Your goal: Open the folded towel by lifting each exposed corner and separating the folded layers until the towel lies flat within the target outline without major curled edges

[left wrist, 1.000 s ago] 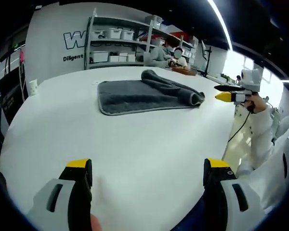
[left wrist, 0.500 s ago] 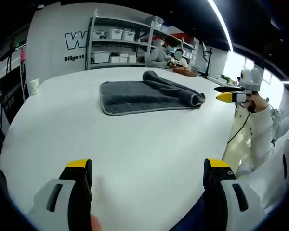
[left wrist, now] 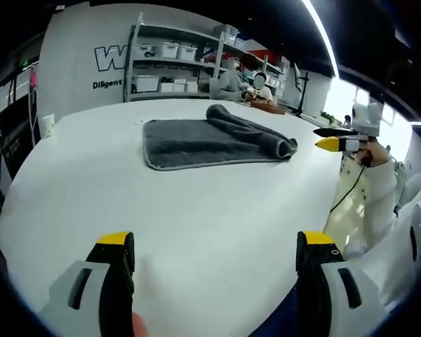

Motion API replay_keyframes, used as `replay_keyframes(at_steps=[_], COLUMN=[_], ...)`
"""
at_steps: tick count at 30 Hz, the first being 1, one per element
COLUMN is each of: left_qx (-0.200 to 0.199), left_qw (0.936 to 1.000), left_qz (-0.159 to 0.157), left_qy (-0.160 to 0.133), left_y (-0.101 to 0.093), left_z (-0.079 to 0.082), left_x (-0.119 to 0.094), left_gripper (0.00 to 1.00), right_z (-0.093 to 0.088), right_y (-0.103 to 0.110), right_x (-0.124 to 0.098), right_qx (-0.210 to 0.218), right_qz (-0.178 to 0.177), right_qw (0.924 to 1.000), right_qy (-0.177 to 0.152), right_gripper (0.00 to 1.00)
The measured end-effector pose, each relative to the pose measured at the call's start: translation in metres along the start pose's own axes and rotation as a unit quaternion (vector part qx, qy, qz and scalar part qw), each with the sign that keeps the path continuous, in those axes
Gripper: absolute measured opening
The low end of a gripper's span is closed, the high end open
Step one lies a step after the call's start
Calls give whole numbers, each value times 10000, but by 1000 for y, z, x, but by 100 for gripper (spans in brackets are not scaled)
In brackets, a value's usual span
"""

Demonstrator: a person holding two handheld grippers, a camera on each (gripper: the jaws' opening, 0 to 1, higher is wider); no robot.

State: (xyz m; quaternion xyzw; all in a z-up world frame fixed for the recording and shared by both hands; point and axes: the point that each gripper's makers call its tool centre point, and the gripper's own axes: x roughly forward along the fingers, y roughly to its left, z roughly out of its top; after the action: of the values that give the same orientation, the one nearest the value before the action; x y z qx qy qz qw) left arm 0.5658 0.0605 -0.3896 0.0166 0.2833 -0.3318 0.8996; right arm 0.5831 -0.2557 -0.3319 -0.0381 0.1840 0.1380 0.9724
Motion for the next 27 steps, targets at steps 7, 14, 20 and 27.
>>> replay_keyframes(at_steps=[7, 14, 20, 27], left_qx=[-44, 38, 6, 177], left_qw=[9998, 9992, 9992, 9989], left_qz=[154, 318, 291, 329], left_qy=[96, 228, 262, 267], left_y=[10, 27, 39, 58], left_z=[0, 5, 13, 29], left_x=[5, 6, 10, 27], left_gripper=[94, 93, 91, 90], right_z=[2, 4, 7, 12], right_y=[-4, -11, -13, -12], right_x=[-6, -13, -15, -18], right_qx=[63, 123, 133, 141], right_qz=[-5, -55, -87, -111], right_qw=[9999, 9998, 9997, 9994], right_qy=[-81, -137, -210, -302], right_gripper=[99, 99, 99, 99])
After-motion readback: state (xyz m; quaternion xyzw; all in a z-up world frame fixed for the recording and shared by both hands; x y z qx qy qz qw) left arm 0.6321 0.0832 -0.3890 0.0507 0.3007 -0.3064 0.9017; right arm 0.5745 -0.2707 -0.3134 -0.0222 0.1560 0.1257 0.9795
